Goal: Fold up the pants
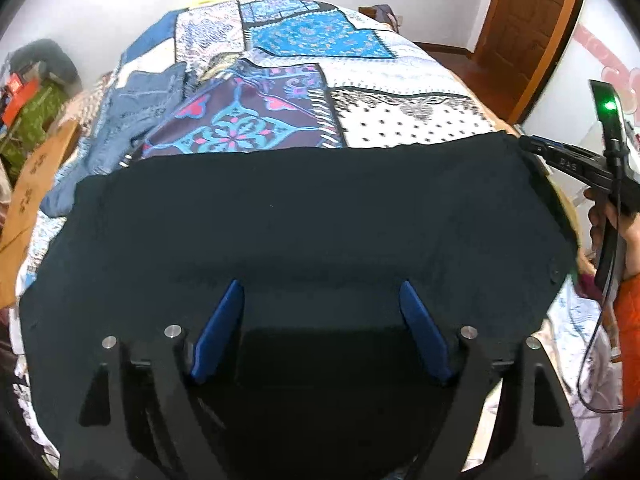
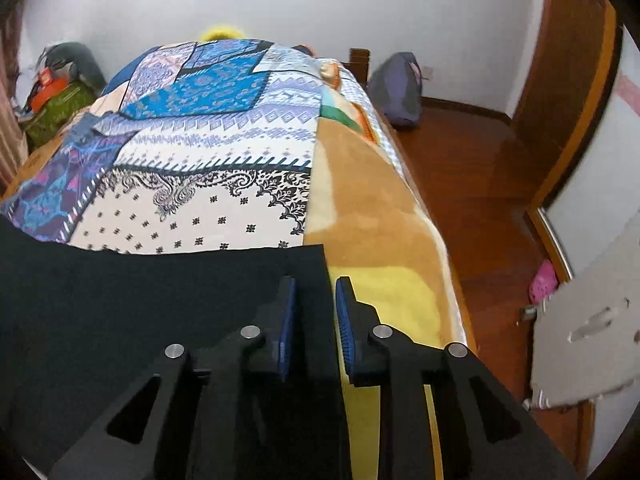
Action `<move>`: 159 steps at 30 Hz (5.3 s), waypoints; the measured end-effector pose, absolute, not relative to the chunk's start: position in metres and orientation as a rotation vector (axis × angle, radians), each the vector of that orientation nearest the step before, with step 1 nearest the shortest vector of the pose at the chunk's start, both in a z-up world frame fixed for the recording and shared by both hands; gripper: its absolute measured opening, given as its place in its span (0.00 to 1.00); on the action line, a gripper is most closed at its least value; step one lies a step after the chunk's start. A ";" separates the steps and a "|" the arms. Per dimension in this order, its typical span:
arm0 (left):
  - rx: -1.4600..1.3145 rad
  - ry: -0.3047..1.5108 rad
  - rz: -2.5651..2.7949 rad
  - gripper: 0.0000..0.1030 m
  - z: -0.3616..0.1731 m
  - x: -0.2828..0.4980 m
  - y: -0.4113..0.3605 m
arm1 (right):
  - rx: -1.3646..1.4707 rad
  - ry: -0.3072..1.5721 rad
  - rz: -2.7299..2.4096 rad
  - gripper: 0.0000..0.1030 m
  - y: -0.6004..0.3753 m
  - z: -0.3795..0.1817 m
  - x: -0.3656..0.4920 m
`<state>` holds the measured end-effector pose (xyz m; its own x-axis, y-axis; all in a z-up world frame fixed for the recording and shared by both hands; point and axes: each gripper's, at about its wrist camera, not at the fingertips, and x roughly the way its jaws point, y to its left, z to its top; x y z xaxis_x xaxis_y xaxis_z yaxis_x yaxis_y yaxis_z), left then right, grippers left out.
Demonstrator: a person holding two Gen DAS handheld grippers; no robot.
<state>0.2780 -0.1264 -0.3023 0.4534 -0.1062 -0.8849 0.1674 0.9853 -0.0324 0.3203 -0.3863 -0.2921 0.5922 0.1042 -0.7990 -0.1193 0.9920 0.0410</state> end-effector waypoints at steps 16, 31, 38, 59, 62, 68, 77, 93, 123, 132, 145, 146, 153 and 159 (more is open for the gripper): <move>0.159 1.058 -0.228 0.79 -0.305 0.250 -0.189 | 0.070 1.005 0.286 0.43 -0.379 -0.302 0.205; 0.185 1.174 -0.254 0.78 -0.292 0.337 -0.182 | 0.168 0.912 0.257 0.46 -0.379 -0.268 0.178; 0.289 1.153 -0.100 0.76 -0.325 0.366 -0.167 | 0.279 0.915 0.205 0.54 -0.375 -0.283 0.169; 0.253 1.123 -0.347 0.72 -0.289 0.292 -0.205 | 0.528 0.954 0.183 0.54 -0.384 -0.310 0.167; 0.226 1.163 -0.352 0.72 -0.304 0.295 -0.212 | 0.596 0.946 0.157 0.54 -0.396 -0.319 0.170; 0.211 1.169 -0.330 0.73 -0.319 0.305 -0.219 | 0.645 0.902 0.133 0.54 -0.409 -0.323 0.178; 0.239 1.150 -0.325 0.74 -0.322 0.307 -0.224 | 0.688 0.829 0.076 0.19 -0.431 -0.329 0.186; 0.134 1.037 -0.290 0.74 -0.261 0.285 -0.184 | 0.536 0.665 0.170 0.08 -0.404 -0.245 0.183; -0.096 0.877 -0.166 0.74 -0.201 0.224 0.004 | 0.238 0.814 0.691 0.08 -0.157 -0.232 0.201; -0.099 0.918 -0.136 0.74 -0.221 0.230 0.008 | 0.169 0.945 0.725 0.12 -0.144 -0.267 0.190; -0.082 1.021 -0.219 0.74 -0.240 0.257 -0.027 | 0.094 0.856 0.629 0.47 -0.194 -0.238 0.176; -0.083 1.037 -0.222 0.74 -0.244 0.259 -0.030 | 0.077 0.841 0.609 0.47 -0.199 -0.235 0.176; -0.111 1.144 -0.222 0.70 -0.276 0.281 -0.043 | 0.128 0.849 0.503 0.47 -0.248 -0.247 0.189; -0.216 1.173 -0.227 0.66 -0.295 0.304 -0.043 | 0.186 0.867 0.487 0.47 -0.263 -0.263 0.190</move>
<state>0.3036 -0.0427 -0.2950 0.3698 -0.2872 -0.8836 0.0631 0.9566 -0.2845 0.1899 -0.2629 -0.2630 0.5466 0.4819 -0.6848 -0.3340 0.8754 0.3495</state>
